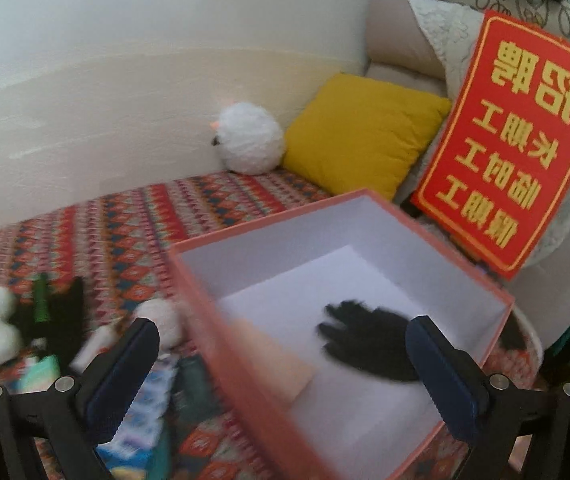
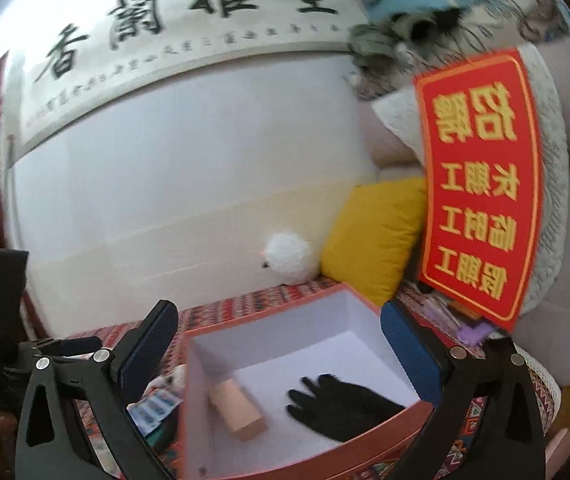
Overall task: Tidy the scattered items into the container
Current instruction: 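Carry the pink box with the left tool while the right tool carries the black glove into the box, then grasp the gradient pouch with the left tool while the right tool grasps the battery card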
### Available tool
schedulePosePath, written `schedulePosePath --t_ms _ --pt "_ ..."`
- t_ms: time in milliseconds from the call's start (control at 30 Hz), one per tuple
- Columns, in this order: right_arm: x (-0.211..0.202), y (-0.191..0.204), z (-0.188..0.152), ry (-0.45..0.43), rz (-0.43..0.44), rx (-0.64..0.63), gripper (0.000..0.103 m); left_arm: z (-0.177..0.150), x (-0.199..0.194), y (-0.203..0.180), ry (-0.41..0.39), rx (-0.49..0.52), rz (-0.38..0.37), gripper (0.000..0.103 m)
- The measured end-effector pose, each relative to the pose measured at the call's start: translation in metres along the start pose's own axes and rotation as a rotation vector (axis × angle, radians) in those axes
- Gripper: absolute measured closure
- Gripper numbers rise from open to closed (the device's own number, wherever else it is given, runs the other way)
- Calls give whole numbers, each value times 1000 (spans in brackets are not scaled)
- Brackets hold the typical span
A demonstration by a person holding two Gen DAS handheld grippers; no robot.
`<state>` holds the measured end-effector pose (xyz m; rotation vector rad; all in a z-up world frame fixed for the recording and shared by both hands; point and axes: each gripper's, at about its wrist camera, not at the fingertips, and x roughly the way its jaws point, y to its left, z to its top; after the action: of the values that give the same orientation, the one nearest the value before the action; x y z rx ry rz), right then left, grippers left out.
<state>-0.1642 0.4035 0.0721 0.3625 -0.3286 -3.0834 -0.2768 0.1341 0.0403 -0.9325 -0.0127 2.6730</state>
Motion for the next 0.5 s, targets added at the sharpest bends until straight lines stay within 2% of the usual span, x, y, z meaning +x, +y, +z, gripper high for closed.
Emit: schedulePosePath --t_ms 133,267,400,500 --pt "-18 50 -1 10 56 -33 0 -27 -32 38 21 -27 82 1" --pt "-20 105 -18 66 136 -53 0 -65 -50 87 99 -98 142 1" --pt "3 147 -46 199 244 -4 0 -109 -54 140 190 -147 239 1" --pt "40 177 -80 364 297 87 0 -136 -55 179 218 -201 267 1"
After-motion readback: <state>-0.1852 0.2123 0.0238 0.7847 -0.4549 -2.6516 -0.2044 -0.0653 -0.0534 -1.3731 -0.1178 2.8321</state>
